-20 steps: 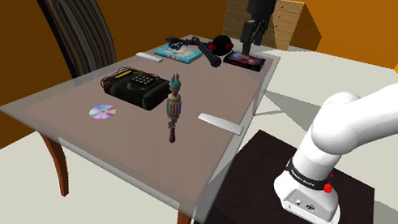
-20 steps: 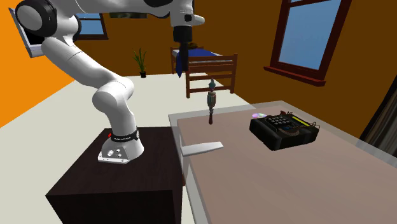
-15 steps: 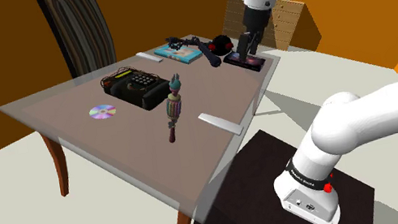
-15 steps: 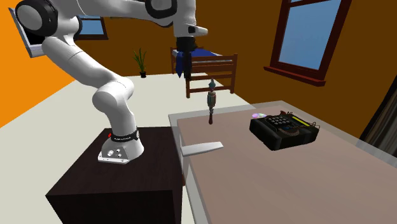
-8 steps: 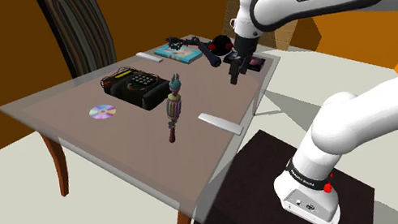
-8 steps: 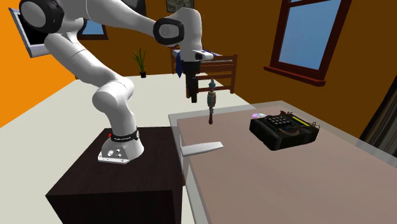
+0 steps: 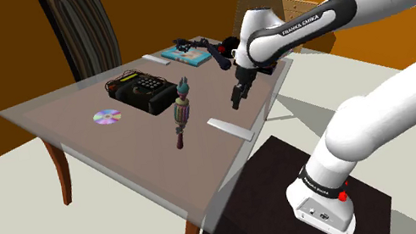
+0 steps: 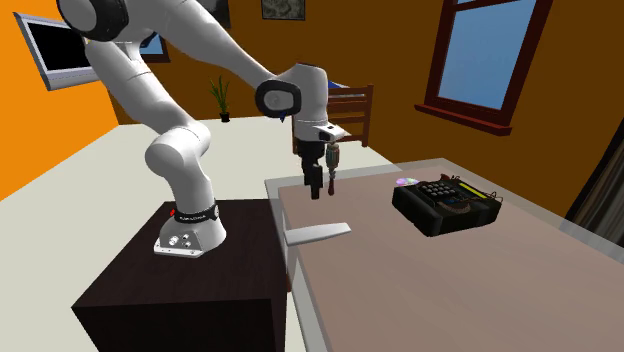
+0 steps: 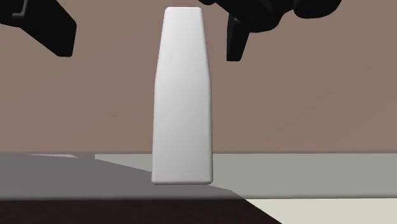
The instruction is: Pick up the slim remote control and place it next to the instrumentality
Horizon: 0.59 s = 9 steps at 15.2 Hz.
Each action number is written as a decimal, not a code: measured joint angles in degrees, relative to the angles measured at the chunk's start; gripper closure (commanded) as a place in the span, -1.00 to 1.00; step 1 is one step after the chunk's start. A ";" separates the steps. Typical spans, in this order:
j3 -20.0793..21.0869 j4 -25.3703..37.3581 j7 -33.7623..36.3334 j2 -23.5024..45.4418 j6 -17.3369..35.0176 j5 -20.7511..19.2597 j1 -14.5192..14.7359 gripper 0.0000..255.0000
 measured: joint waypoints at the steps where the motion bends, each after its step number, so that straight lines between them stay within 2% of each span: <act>1: -0.56 -0.12 -0.69 2.24 2.32 0.14 0.10 -1.00; 9: -3.79 -0.64 -6.84 19.53 19.56 3.92 1.75 -1.00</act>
